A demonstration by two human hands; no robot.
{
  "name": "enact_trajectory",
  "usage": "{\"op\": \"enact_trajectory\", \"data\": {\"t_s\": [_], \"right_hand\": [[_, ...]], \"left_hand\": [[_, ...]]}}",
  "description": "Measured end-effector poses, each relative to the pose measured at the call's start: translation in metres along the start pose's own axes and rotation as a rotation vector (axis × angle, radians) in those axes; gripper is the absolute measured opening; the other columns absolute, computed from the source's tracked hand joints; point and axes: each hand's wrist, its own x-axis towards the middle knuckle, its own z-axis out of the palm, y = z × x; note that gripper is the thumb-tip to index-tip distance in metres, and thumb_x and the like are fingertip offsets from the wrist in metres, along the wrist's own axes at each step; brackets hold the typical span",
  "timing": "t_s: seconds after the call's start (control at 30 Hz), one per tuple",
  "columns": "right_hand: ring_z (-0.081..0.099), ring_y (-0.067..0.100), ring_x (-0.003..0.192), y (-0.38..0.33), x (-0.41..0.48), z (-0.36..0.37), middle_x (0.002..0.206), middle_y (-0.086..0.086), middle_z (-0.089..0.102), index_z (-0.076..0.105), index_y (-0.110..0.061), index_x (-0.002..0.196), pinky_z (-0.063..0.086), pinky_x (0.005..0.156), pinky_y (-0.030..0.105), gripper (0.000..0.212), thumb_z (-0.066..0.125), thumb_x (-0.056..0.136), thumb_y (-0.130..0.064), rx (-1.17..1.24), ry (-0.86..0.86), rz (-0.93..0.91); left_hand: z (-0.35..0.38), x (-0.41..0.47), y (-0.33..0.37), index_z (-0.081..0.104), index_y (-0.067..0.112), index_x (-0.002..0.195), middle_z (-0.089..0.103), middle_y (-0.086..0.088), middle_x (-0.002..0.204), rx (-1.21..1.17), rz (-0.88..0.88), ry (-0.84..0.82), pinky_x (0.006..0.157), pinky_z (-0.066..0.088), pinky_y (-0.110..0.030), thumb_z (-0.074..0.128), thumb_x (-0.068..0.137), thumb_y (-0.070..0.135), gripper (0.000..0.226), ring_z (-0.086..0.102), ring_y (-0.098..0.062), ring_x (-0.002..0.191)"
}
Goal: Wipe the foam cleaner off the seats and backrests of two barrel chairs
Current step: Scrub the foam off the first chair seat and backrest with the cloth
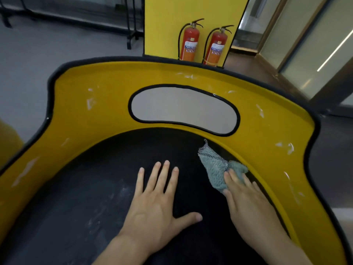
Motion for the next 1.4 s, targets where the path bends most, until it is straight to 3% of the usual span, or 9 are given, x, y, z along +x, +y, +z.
{"op": "enact_trajectory", "data": {"t_s": [0.03, 0.1, 0.23, 0.43, 0.6, 0.83, 1.07, 1.2, 1.4], "right_hand": [[0.002, 0.017, 0.155, 0.000, -0.008, 0.000, 0.168, -0.009, 0.002, 0.002, -0.022, 0.161, 0.008, 0.125, 0.036, 0.058, 0.021, 0.109, -0.038, -0.017, -0.033, -0.006], [0.003, 0.017, 0.155, 0.002, -0.009, -0.001, 0.168, -0.009, 0.001, 0.001, -0.023, 0.161, 0.008, 0.125, 0.036, 0.057, 0.020, 0.109, -0.038, -0.025, -0.052, 0.007], [0.010, 0.022, 0.154, -0.003, 0.039, -0.001, 0.168, -0.004, 0.010, 0.011, -0.020, 0.161, 0.015, 0.125, 0.043, 0.055, 0.021, 0.109, -0.034, 0.035, 0.074, 0.011], [0.013, 0.021, 0.154, -0.012, 0.025, 0.003, 0.168, -0.004, 0.013, 0.014, -0.021, 0.161, 0.013, 0.125, 0.042, 0.055, 0.020, 0.109, -0.035, 0.026, 0.091, 0.023], [0.007, 0.020, 0.155, -0.006, -0.033, 0.004, 0.168, -0.006, 0.009, 0.008, -0.022, 0.161, 0.007, 0.125, 0.042, 0.056, 0.012, 0.107, -0.036, 0.003, -0.038, -0.014], [0.011, 0.027, 0.154, -0.005, 0.069, 0.001, 0.169, -0.002, 0.011, 0.015, -0.019, 0.161, 0.011, 0.124, 0.051, 0.054, 0.021, 0.110, -0.035, 0.111, 0.081, 0.030], [0.003, 0.025, 0.155, -0.009, -0.011, 0.009, 0.169, -0.001, 0.002, 0.004, -0.019, 0.161, 0.008, 0.126, 0.048, 0.059, 0.022, 0.109, -0.037, 0.040, 0.023, 0.003], [0.001, 0.019, 0.155, 0.005, 0.007, 0.005, 0.169, -0.007, 0.002, 0.004, -0.024, 0.161, 0.005, 0.126, 0.047, 0.056, 0.020, 0.110, -0.038, 0.082, 0.048, -0.034], [0.030, 0.018, 0.148, 0.016, 0.042, -0.001, 0.162, -0.005, 0.031, 0.035, -0.023, 0.156, 0.018, 0.121, 0.037, 0.049, 0.039, 0.107, -0.030, 0.142, 0.220, -0.090]], "left_hand": [[0.005, 0.001, -0.001, 0.037, 0.014, 0.157, 0.029, -0.013, 0.164, -0.010, 0.016, 0.002, 0.116, 0.014, -0.056, 0.025, 0.082, 0.096, 0.112, 0.023, -0.031, 0.153], [0.009, 0.002, -0.001, 0.043, 0.012, 0.154, 0.036, -0.013, 0.161, -0.003, 0.034, 0.028, 0.114, 0.016, -0.057, 0.026, 0.082, 0.095, 0.111, 0.030, -0.032, 0.151], [0.005, 0.000, 0.000, 0.009, 0.021, 0.162, 0.000, -0.005, 0.169, -0.025, 0.002, 0.032, 0.121, -0.006, -0.053, 0.012, 0.077, 0.100, 0.115, -0.009, -0.026, 0.156], [0.005, -0.002, 0.000, -0.015, 0.027, 0.158, -0.022, 0.001, 0.166, -0.030, -0.008, 0.074, 0.121, -0.019, -0.050, -0.003, 0.070, 0.102, 0.116, -0.029, -0.018, 0.151], [0.002, -0.002, 0.001, -0.016, 0.026, 0.160, -0.024, 0.000, 0.167, 0.009, -0.015, 0.049, 0.122, -0.018, -0.050, -0.001, 0.071, 0.100, 0.116, -0.030, -0.017, 0.151], [0.003, -0.003, 0.002, -0.010, 0.028, 0.162, -0.017, 0.001, 0.168, 0.006, -0.022, 0.076, 0.124, -0.016, -0.048, -0.001, 0.072, 0.100, 0.115, -0.023, -0.016, 0.154], [0.005, -0.003, 0.001, -0.009, 0.030, 0.161, -0.018, 0.002, 0.168, -0.001, -0.019, 0.076, 0.124, -0.016, -0.048, -0.002, 0.072, 0.100, 0.113, -0.025, -0.015, 0.153], [0.004, -0.002, 0.003, -0.014, 0.031, 0.160, -0.022, 0.004, 0.167, 0.013, -0.029, 0.069, 0.124, -0.016, -0.048, -0.005, 0.071, 0.100, 0.112, -0.028, -0.014, 0.152], [0.005, -0.003, 0.002, -0.020, 0.036, 0.157, -0.027, 0.008, 0.165, 0.012, -0.036, 0.087, 0.123, -0.019, -0.046, -0.007, 0.069, 0.100, 0.110, -0.032, -0.010, 0.150]]}}
